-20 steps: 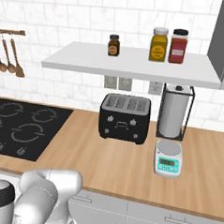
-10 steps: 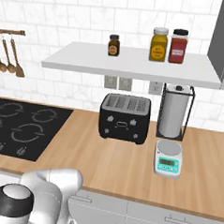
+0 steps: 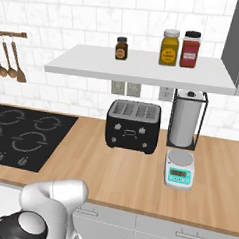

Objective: Pick up the knife from the drawer and place it on the cutting board. Then place the meat from the plate to the cutting board.

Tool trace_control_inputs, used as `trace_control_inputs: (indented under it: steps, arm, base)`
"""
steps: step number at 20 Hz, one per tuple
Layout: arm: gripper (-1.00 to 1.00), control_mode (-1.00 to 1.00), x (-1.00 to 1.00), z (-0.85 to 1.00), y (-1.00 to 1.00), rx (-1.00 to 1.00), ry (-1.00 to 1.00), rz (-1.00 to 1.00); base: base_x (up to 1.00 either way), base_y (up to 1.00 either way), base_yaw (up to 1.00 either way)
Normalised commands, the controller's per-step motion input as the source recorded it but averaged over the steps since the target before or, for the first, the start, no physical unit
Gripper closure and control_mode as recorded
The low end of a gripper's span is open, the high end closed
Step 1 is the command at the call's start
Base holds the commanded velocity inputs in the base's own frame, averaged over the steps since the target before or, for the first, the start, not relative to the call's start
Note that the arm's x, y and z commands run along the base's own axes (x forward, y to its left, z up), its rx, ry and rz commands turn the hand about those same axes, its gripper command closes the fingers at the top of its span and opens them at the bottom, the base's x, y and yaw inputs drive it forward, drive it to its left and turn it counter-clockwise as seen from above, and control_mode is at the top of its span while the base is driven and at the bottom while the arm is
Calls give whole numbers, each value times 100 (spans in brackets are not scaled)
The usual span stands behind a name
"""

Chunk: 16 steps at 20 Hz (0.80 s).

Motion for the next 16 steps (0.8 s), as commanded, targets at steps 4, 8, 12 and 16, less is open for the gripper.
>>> trace_control_inputs:
  steps: [4,8,12,16]
  arm:
    - [100,-100,26,2,0,0,0,-2]
    - [100,-100,4,0,2,0,0,0]
    - [100,-100,7,0,-2,0,0,-3]
    - [100,-100,48,4,-32,7,0,-12]
  base:
    - [0,0,0]
    - [0,0,0]
    - [0,0,0]
    - [0,0,0]
